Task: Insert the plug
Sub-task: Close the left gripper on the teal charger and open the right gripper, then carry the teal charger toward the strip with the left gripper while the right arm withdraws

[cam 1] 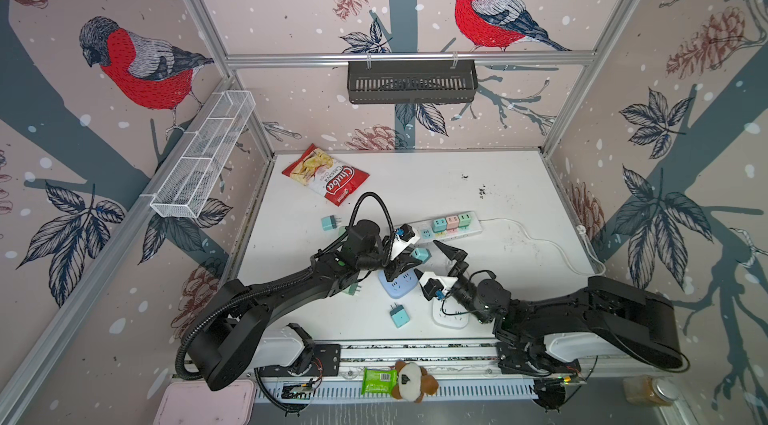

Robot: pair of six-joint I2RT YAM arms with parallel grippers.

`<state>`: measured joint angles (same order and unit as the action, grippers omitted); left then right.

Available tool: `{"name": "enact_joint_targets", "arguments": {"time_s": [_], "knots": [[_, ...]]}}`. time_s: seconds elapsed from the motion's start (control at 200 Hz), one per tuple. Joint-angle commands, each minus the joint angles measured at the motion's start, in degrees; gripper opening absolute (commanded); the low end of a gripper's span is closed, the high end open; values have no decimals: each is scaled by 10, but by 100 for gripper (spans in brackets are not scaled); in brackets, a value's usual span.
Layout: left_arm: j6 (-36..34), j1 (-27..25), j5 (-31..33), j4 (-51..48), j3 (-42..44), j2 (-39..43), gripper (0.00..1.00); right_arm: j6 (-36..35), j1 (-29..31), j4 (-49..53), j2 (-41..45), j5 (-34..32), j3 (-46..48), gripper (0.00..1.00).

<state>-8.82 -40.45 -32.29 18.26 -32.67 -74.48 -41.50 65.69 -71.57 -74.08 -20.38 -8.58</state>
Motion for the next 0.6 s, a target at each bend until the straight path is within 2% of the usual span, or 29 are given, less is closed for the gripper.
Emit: {"name": "enact_joint_targets", "arguments": {"time_s": [0.0, 0.075, 0.195, 0.295, 0.385, 0.53, 0.595], "knots": [[1, 5, 71, 39, 10, 5, 0, 57, -25, -1, 52, 7, 15, 99], [9, 11, 98, 55, 19, 12, 0, 115, -68, 31, 112, 28, 20, 99], [10, 26, 123, 98, 46, 27, 0, 246, -195, 135, 200, 118, -1, 100], [-13, 29, 150, 98, 45, 32, 0, 334, -287, 152, 231, 153, -17, 100], [-85, 29, 144, 45, 9, 24, 0, 370, -336, 162, 232, 154, -41, 99], [-147, 18, 235, -34, -54, 13, 0, 401, -402, 302, 186, 178, -131, 100], [-185, 17, 232, -75, -77, 12, 0, 414, -428, 333, 159, 201, -152, 100]]}}
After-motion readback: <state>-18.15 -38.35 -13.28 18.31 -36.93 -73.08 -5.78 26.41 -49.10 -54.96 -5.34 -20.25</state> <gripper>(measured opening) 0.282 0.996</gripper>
